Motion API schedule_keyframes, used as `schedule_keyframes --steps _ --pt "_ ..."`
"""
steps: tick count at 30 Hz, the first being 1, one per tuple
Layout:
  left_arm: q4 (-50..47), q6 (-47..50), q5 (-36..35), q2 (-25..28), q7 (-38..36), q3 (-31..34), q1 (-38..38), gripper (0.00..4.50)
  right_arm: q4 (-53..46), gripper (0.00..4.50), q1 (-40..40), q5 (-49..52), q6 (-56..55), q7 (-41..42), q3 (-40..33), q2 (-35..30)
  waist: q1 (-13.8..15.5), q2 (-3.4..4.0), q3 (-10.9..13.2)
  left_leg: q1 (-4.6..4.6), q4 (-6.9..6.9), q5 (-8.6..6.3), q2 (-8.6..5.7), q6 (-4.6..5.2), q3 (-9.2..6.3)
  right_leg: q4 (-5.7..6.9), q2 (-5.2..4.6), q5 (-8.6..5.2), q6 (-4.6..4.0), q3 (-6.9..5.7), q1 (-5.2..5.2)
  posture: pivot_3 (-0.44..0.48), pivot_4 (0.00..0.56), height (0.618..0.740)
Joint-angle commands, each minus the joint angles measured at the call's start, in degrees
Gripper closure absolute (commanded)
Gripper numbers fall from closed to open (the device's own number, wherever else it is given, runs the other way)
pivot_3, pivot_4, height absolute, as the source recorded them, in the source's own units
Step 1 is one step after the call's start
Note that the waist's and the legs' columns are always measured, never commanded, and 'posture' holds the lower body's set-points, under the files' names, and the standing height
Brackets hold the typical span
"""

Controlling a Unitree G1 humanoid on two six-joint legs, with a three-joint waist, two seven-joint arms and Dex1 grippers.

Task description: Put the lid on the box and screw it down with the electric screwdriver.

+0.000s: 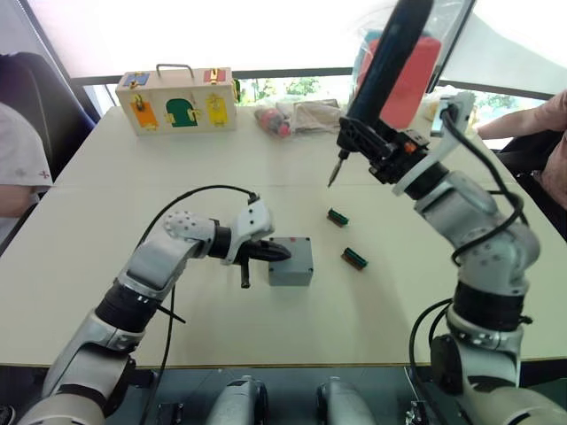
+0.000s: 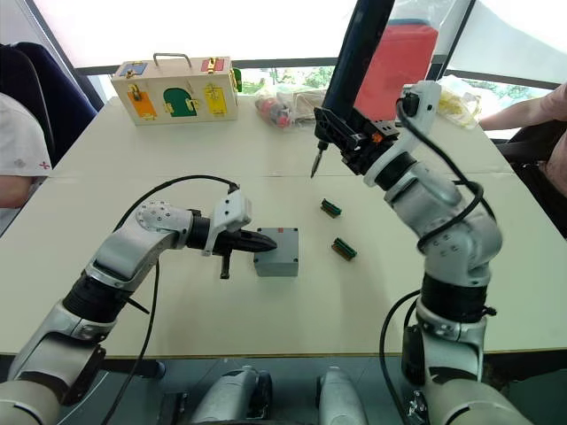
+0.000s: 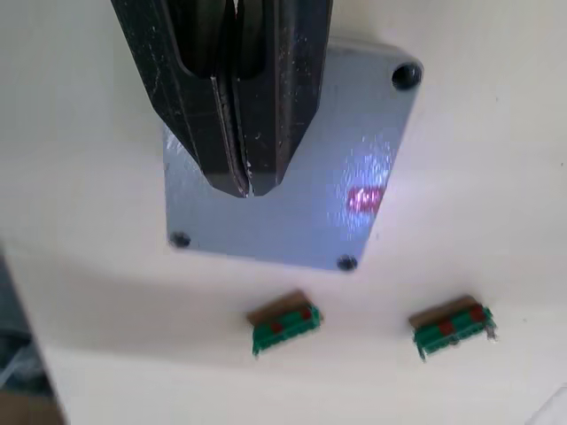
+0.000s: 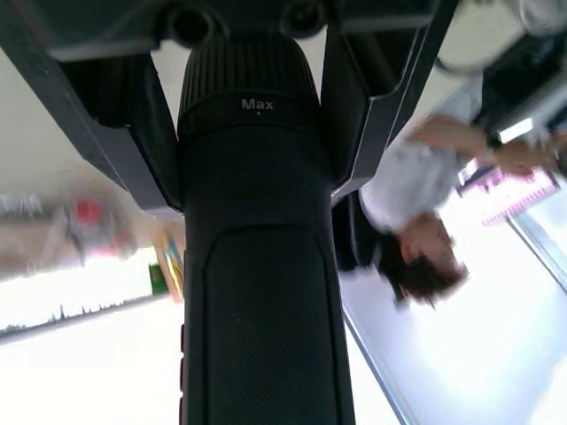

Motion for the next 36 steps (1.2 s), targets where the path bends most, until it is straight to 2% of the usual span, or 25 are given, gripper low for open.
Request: schedule_keyframes --steps 1,4,6,12,17,24,26,27,31,34,36 --pt "-6.36 1.61 -2.96 3.39 -2.32 2.26 0.25 4.50 2.13 2.66 -2.14 2.16 10.69 0.20 -2.77 -8.27 -0.04 0.11 0.07 -0.15 -0.01 0.01 0.00 0.00 0.01 -0.01 -0.01 0.00 0.00 0.01 -0.13 0.000 0.150 0.740" --pt "-8.82 1.54 -4.08 4.98 -2.28 3.55 0.64 4.50 7.75 2.66 -3.72 3.51 25.07 -1.74 -6.19 -11.26 0.03 0.14 0.11 -0.29 -0.02 0.01 -0.01 0.01 0.06 -0.05 -0.01 0.00 0.00 0.00 -0.24 0.000 0.150 0.740" --pt "-10.33 0.04 -2.71 6.84 -2.49 2.84 1.17 4.50 12.20 2.66 -2.30 4.51 29.33 -2.98 -6.79 -13.66 -0.01 0.13 0.11 -0.29 0.01 0.01 -0.01 0.02 0.07 -0.05 -0.01 0.01 0.01 0.01 -0.23 0.000 0.150 0.740" --pt "-12.12 -0.07 -3.35 7.23 -1.42 2.70 2.93 4.50 20.83 2.66 3.89 12.87 30.26 -2.97 -0.61 -23.00 0.01 0.12 0.13 -0.22 0.03 0.02 -0.01 0.04 0.08 -0.05 -0.01 0.01 0.00 0.00 -0.14 0.000 0.150 0.740" --pt "-12.10 -0.38 -2.70 6.59 0.53 2.39 4.63 4.50 26.88 2.66 3.15 14.21 30.26 -5.20 2.08 -24.49 -0.27 0.13 0.14 -0.18 0.09 0.03 0.01 0.06 0.11 -0.02 0.07 0.02 0.01 0.03 -0.11 0.000 0.150 0.740" --pt "-13.54 0.03 -3.25 6.38 1.89 2.44 6.15 4.50 26.93 2.66 3.97 13.43 30.26 -5.36 6.56 -26.62 0.12 0.13 0.15 -0.21 0.14 0.01 0.03 0.08 0.11 -0.04 0.12 0.02 0.02 0.01 -0.09 0.000 0.150 0.740" --pt "-13.26 0.16 -3.49 6.03 2.26 2.77 6.09 4.50 26.42 1.66 4.36 11.61 30.26 -5.47 6.99 -26.57 0.12 0.11 0.16 -0.21 0.26 -0.01 0.04 0.12 0.10 -0.02 0.12 0.02 0.02 -0.01 -0.03 0.000 0.150 0.740" --pt "-13.16 0.15 -3.56 5.96 2.36 2.84 6.07 4.50 26.37 1.48 4.38 11.19 30.26 -5.47 7.06 -26.51 0.11 0.11 0.16 -0.21 0.30 -0.03 0.04 0.14 0.09 -0.02 0.12 0.02 0.02 -0.01 -0.01 0.000 0.150 0.740" --pt "-11.85 -0.50 -3.58 5.41 3.39 3.54 5.21 4.50 25.80 0.05 4.29 9.48 30.26 -5.23 6.34 -25.82 0.13 0.11 0.16 -0.20 0.47 -0.11 0.05 0.27 0.08 -0.04 0.12 0.02 0.01 -0.02 0.10 0.000 0.150 0.740" --pt "-8.02 0.21 -5.63 5.12 4.63 8.29 1.80 4.50 20.64 0.05 4.56 4.65 24.68 -2.10 7.36 -26.95 0.20 0.11 0.16 -0.21 0.50 -0.13 0.05 0.30 0.08 -0.05 0.11 0.02 0.02 -0.02 0.10 0.000 0.150 0.740" --pt "-3.92 0.48 -6.82 5.46 5.51 11.84 -0.51 4.50 17.32 0.05 2.79 3.24 18.04 3.58 7.10 -26.80 0.12 0.11 0.17 -0.23 0.53 -0.13 0.05 0.30 0.08 -0.03 0.12 0.02 0.02 -0.03 0.08 0.000 0.150 0.740"
